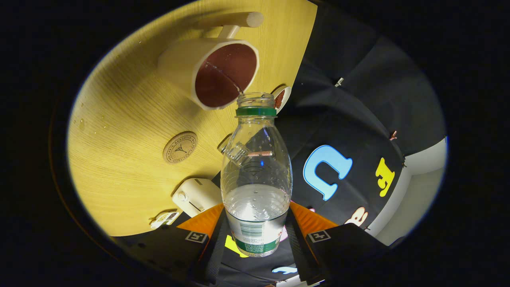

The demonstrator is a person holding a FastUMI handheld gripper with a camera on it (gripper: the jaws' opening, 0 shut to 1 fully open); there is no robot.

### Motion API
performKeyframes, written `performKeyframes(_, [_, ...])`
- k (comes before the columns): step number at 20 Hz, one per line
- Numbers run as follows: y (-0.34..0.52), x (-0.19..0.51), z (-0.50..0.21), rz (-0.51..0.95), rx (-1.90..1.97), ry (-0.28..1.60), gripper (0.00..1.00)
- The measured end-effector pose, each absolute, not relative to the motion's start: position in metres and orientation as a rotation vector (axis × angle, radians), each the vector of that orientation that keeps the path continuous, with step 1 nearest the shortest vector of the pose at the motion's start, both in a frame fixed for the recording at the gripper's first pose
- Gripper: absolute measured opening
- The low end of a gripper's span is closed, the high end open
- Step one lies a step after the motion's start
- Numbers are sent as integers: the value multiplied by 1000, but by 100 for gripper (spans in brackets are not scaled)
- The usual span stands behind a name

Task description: Take the bottle from table, then pour the juice into the cup, finally place the bottle on the coaster

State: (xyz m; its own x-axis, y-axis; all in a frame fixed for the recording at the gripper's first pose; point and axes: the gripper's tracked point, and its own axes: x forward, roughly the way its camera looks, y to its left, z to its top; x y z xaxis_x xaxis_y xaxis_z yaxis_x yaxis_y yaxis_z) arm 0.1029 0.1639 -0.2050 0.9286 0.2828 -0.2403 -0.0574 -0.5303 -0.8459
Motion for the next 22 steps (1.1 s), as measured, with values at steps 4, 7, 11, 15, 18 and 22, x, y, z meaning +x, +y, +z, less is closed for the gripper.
performKeyframes(4, [165, 104, -203, 435, -2106, -171, 76])
performKeyframes(7, [162, 104, -204, 436, -2104, -147, 76])
performKeyframes(11, [154, 101, -217, 458, -2011, -61, 76])
performKeyframes(15, [145, 94, -233, 465, -1857, 44, 76])
performKeyframes(18, [141, 84, -251, 473, -1674, 155, 76])
performKeyframes(22, [151, 69, -268, 500, -1347, 285, 76])
